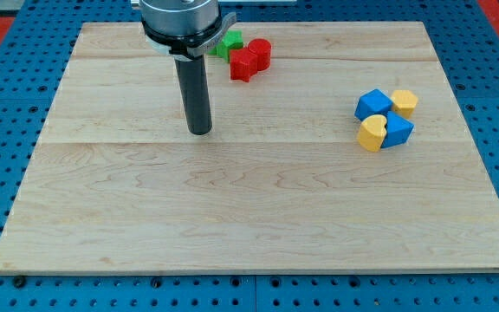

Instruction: Place your arm below the red star

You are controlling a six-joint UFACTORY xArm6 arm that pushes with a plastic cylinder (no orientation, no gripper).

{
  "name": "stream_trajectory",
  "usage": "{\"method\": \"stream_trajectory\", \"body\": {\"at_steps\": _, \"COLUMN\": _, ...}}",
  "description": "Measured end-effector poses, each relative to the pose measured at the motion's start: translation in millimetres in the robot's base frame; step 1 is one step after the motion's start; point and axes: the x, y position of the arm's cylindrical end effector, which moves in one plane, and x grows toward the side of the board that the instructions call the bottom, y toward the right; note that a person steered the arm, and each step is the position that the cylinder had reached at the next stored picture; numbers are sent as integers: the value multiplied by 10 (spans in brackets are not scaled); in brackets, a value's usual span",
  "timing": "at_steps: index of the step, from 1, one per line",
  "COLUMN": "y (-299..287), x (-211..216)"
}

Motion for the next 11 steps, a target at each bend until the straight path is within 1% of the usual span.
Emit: {"method": "stream_trajectory", "body": {"at_steps": 11, "y": 0, "x": 78}}
